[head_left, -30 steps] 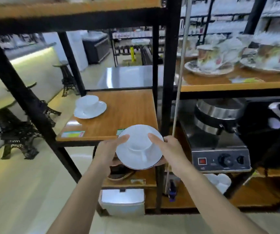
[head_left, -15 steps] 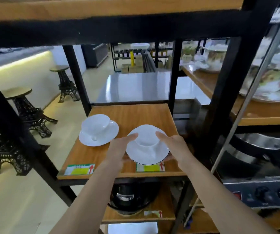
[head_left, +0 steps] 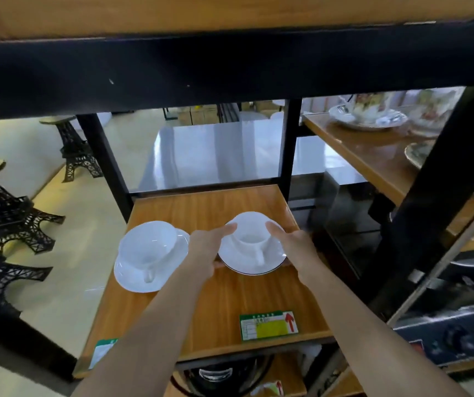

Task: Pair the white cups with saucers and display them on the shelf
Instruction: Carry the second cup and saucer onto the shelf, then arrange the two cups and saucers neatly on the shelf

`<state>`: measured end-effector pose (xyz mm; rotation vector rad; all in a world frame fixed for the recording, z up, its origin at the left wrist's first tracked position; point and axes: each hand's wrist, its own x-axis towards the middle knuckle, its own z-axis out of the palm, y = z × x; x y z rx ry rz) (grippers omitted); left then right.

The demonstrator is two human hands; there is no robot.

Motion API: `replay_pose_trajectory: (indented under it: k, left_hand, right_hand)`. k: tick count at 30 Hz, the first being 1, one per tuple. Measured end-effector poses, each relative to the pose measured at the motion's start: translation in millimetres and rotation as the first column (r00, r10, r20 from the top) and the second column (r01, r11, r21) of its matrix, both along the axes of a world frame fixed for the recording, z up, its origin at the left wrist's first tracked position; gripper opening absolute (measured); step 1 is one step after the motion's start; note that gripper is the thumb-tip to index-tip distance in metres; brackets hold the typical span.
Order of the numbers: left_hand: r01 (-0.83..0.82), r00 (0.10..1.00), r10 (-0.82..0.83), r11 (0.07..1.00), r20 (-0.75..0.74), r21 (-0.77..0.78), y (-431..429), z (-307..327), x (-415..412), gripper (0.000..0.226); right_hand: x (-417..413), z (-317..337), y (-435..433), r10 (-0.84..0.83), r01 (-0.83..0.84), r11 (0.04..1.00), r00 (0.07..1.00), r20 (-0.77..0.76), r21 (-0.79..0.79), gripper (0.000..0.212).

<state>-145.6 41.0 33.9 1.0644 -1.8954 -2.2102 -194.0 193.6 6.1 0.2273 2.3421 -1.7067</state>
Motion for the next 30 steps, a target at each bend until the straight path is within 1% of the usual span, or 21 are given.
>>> replay_pose_trajectory:
  k: [4, 7, 9, 11, 12, 13, 14, 16, 17, 19, 22, 24, 26, 28, 30]
  left_hand:
    - [-0.021, 1.000, 0.021, 0.999, 0.003, -0.027, -4, -6, -11, 0.035]
    - [-0.032, 0.999, 0.033, 0.998, 0.016, -0.055, -5, -9, -16, 0.037]
    - [-0.037, 0.999, 0.039, 0.997, 0.025, -0.075, -5, -9, -18, 0.035]
    - [-0.019, 0.999, 0.024, 0.994, 0.040, -0.108, -5, -10, -18, 0.033]
    - [0.002, 0.999, 0.004, 0.991, 0.043, -0.135, -6, -10, -17, 0.033]
    - [0.033, 0.999, -0.026, 0.983, 0.044, -0.182, -7, -10, -15, 0.034]
    - [0.074, 0.997, -0.062, 0.959, 0.050, -0.274, -8, -12, -14, 0.039]
    - [0.130, 0.991, -0.120, 0.843, 0.053, -0.522, -11, -14, -9, 0.050]
    - [0.126, 0.989, -0.145, 0.784, 0.018, -0.607, -11, -14, -6, 0.052]
    - [0.143, 0.969, -0.241, 0.720, -0.050, -0.679, -11, -13, 0, 0.054]
    - [0.233, 0.924, -0.378, 0.671, -0.054, -0.704, -6, -17, 5, 0.058]
    - [0.252, 0.905, -0.419, 0.672, -0.077, -0.696, -4, -20, 6, 0.059]
    - [0.249, 0.897, -0.431, 0.679, -0.100, -0.690, -2, -22, 6, 0.059]
    - [0.249, 0.895, -0.433, 0.683, -0.107, -0.686, -4, -23, 5, 0.059]
    - [0.261, 0.893, -0.440, 0.681, -0.097, -0.684, -7, -23, 6, 0.062]
  right_hand:
    - [-7, -4, -4, 0.011, -0.011, 0.999, 1.000, -0.002, 0.049, 0.049]
    - [-10, -5, -3, 0.028, -0.028, 0.998, 1.000, -0.001, 0.050, 0.051]
    - [-13, -3, -2, 0.037, -0.038, 0.998, 0.999, 0.023, 0.054, 0.057]
    - [-13, 1, 0, 0.052, -0.056, 0.996, 0.997, 0.053, 0.075, 0.064]
    - [-12, 2, 0, 0.057, -0.061, 0.993, 0.997, 0.045, 0.096, 0.065]
    - [-12, 2, 0, 0.060, -0.061, 0.990, 0.998, 0.005, 0.129, 0.065]
    - [-11, 3, 1, 0.060, -0.048, 0.985, 0.996, -0.065, 0.166, 0.063]
    - [-9, 4, 1, 0.044, 0.007, 0.979, 0.970, -0.241, 0.206, 0.052]
    - [-7, 6, 2, 0.047, 0.023, 0.977, 0.948, -0.315, 0.213, 0.045]
    - [-5, 7, 3, 0.113, -0.018, 0.969, 0.919, -0.378, 0.245, 0.043]
    - [-1, 3, 3, 0.256, -0.158, 0.945, 0.903, -0.345, 0.287, 0.049]
    - [2, -1, 3, 0.309, -0.216, 0.937, 0.879, -0.363, 0.274, 0.047]
    - [4, -4, 4, 0.313, -0.221, 0.939, 0.868, -0.385, 0.263, 0.045]
    - [5, -5, 5, 0.289, -0.201, 0.946, 0.878, -0.380, 0.256, 0.046]
    - [6, -1, 6, 0.219, -0.133, 0.960, 0.907, -0.360, 0.248, 0.051]
